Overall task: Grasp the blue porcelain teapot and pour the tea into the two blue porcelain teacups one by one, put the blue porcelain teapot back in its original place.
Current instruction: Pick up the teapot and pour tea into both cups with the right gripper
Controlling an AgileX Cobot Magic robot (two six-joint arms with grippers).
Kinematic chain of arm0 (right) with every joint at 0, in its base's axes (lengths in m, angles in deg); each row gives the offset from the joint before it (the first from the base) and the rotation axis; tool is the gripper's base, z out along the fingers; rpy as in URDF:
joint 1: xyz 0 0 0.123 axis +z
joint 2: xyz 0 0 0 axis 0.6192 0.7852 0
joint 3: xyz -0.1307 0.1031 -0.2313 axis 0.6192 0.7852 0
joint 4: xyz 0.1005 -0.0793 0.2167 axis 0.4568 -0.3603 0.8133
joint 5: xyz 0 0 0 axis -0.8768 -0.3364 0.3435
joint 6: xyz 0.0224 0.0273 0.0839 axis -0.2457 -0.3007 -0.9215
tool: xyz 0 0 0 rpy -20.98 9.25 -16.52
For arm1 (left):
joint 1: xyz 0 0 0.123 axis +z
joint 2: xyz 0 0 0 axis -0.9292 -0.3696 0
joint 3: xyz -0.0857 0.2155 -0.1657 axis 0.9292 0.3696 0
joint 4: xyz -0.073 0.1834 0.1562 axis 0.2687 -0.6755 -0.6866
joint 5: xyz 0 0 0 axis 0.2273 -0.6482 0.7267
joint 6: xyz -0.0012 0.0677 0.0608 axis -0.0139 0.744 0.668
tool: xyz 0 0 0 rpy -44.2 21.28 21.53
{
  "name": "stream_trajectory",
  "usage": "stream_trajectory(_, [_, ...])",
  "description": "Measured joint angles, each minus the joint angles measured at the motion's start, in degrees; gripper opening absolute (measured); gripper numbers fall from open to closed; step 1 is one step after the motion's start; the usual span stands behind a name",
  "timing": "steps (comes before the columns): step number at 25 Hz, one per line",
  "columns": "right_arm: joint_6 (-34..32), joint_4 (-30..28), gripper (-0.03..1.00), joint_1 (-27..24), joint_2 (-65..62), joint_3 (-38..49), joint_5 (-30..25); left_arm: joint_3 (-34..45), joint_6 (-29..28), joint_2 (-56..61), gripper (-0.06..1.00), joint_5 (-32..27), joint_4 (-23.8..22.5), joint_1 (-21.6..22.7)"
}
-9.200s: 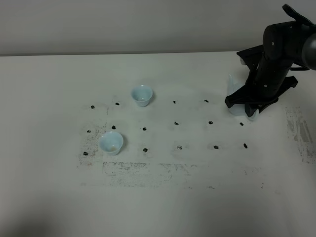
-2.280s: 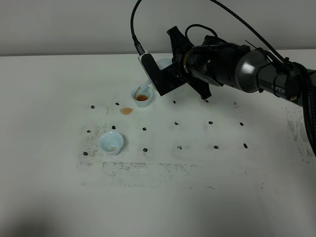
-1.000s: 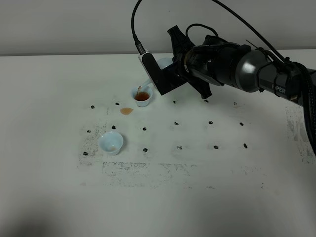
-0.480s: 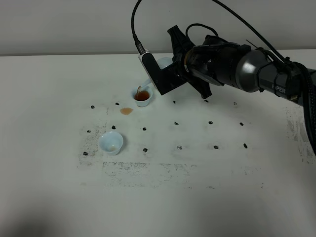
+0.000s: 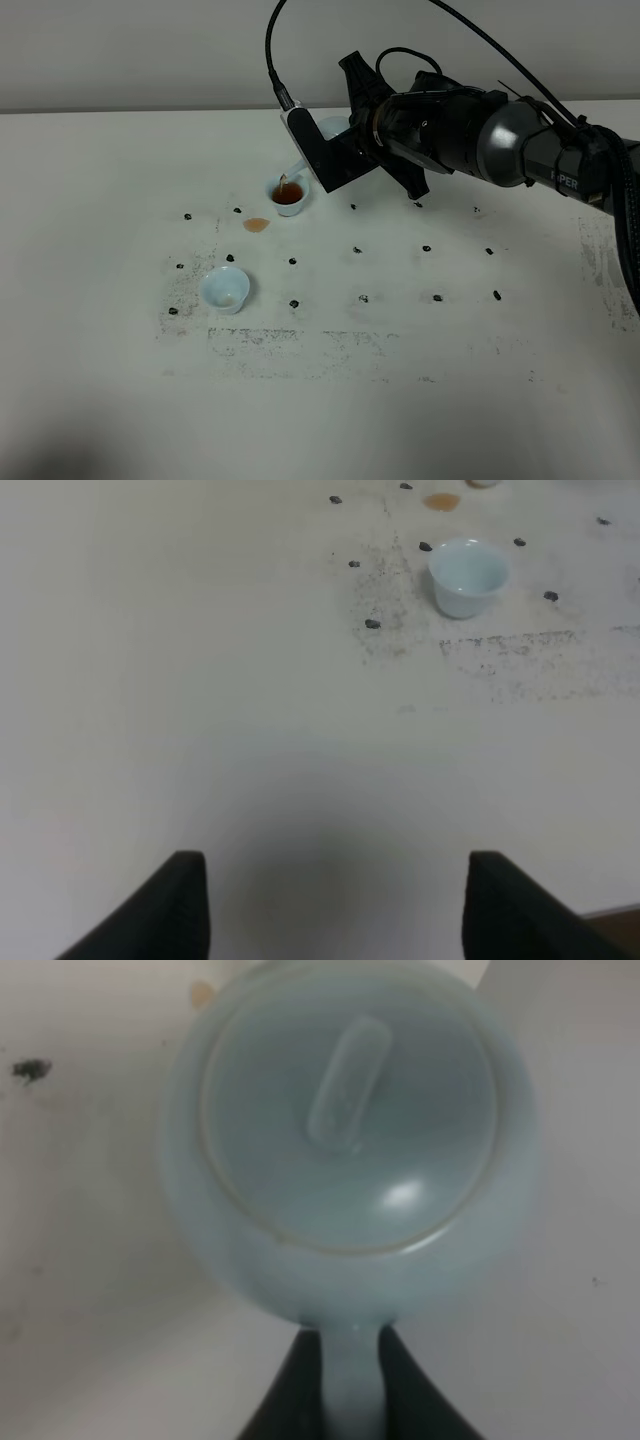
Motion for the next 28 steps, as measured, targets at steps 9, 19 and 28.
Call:
stream_trajectory(9, [-0.1,0.1,0.07,0.0,0.0,0.0,0.0,0.0,0.0,0.0,0.56,0.0,0.0,0.0])
stream_trajectory(19, [-3.2,1.7,0.07,-0.1,0.0,0.0,-0.4,0.0,0.0,0.0,0.56,0.0,0.0,0.0])
stream_trajectory(28, [-10.9,6.0,0.07,-0.1,-2.2,0.0,-2.7,0.0,0.0,0.0,0.56,0.0,0.0,0.0])
